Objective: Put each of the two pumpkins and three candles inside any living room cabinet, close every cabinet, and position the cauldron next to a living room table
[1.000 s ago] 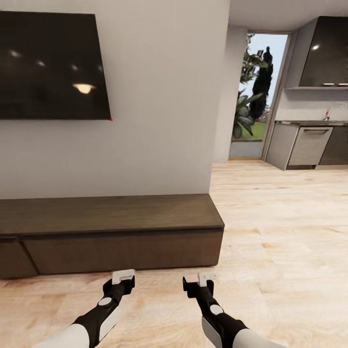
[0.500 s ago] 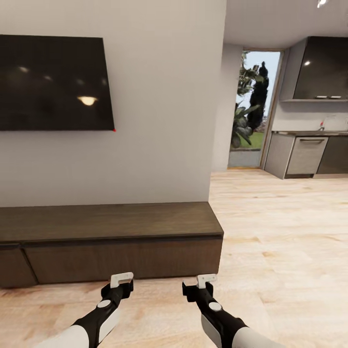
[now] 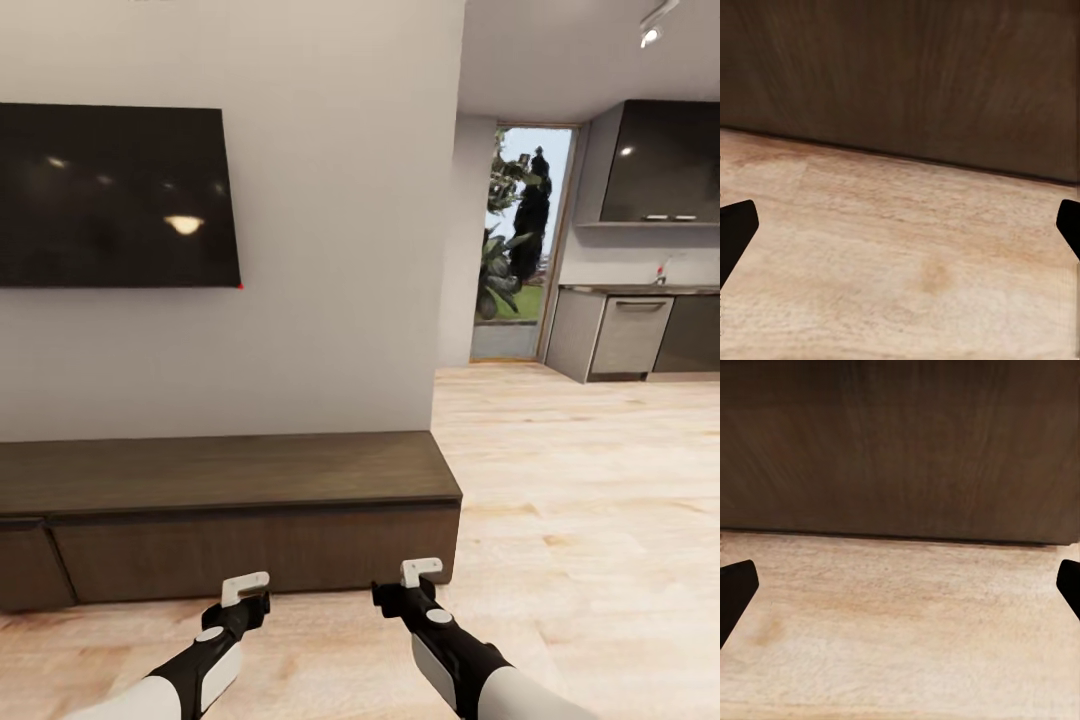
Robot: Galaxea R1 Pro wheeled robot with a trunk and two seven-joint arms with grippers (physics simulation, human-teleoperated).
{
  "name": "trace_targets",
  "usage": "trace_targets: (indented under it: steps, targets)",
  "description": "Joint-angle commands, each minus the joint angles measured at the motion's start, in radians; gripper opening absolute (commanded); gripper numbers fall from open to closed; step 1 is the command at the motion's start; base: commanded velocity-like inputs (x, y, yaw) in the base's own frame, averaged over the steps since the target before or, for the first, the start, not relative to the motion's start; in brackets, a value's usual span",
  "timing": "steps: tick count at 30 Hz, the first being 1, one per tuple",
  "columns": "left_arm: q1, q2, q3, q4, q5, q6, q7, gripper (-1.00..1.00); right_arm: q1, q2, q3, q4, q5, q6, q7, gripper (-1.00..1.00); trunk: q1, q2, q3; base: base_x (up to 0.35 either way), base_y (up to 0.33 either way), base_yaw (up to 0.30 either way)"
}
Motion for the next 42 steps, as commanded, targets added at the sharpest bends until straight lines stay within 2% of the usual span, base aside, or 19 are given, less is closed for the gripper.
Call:
trace_targets:
  steps: [1,18,29,42]
  targets:
    - [-0.001,0.001,-0.009,0.001,0.007,-0.003,0.005,1.0,-0.001,0.0,0.009,0.0,-0.009,-0.003,-0.005,1.0,-0.004,0.007,0.002,0.0,0.0,0.0]
    - [-0.001,0.001,-0.009,0.018,0.009,-0.003,0.003,1.0,-0.001,0.0,0.011,-0.007,-0.002,-0.007,-0.001,1.0,-0.069,0.126,0.055,0.0,0.0,0.0]
    - [-0.001,-0.002,-0.012,0.023,0.007,-0.004,0.002,1.0,-0.001,0.0,0.012,-0.007,0.0,-0.006,-0.001,1.0,-0.069,0.126,0.055,-0.017,0.0,0.0]
    - [-0.001,0.0,-0.01,0.024,0.008,-0.004,-0.001,1.0,-0.001,0.0,0.014,-0.007,0.0,-0.004,0.001,1.0,-0.069,0.126,0.055,-0.309,0.0,0.0]
